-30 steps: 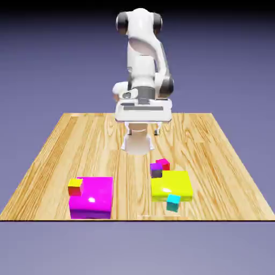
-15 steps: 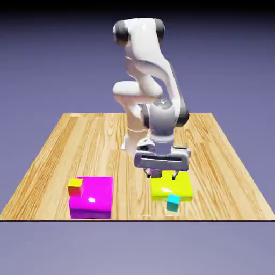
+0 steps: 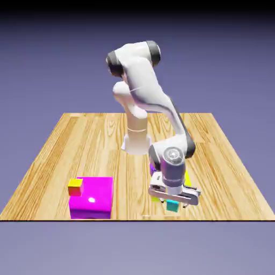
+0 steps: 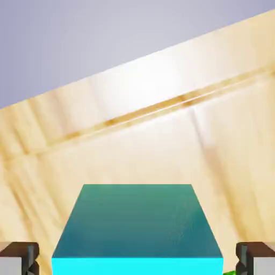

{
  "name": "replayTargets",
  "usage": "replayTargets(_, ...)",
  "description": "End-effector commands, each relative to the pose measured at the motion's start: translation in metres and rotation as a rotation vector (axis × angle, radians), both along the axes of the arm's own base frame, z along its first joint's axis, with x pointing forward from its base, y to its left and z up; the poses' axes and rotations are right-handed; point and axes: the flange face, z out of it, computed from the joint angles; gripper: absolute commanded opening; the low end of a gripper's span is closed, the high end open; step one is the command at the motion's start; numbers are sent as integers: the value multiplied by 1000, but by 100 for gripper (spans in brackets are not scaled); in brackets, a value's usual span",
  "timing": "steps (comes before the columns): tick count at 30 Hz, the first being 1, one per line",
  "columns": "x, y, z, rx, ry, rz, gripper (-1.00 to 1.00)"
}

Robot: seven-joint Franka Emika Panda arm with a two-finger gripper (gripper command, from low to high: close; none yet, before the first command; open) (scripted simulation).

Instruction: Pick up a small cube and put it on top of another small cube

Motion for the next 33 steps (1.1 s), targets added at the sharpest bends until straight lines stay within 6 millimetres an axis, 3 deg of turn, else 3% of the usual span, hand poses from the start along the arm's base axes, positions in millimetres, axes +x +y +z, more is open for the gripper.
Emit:
replayTargets(1,4,-1,18,-1,0,0,-100)
replayTargets(3,7,-2,51,-2,0,7,-100)
replayTargets(11,-90,35,83,-31,-6,433,-100)
replayTargets(19,-188,38,102,-32,-3,818,-100)
replayTargets(27,-273,16,105,-1,0,1158,-100)
replayTargets(28,-273,16,105,-1,0,1158,-100)
replayTargets(33,-275,9,61,-12,1,1157,-100)
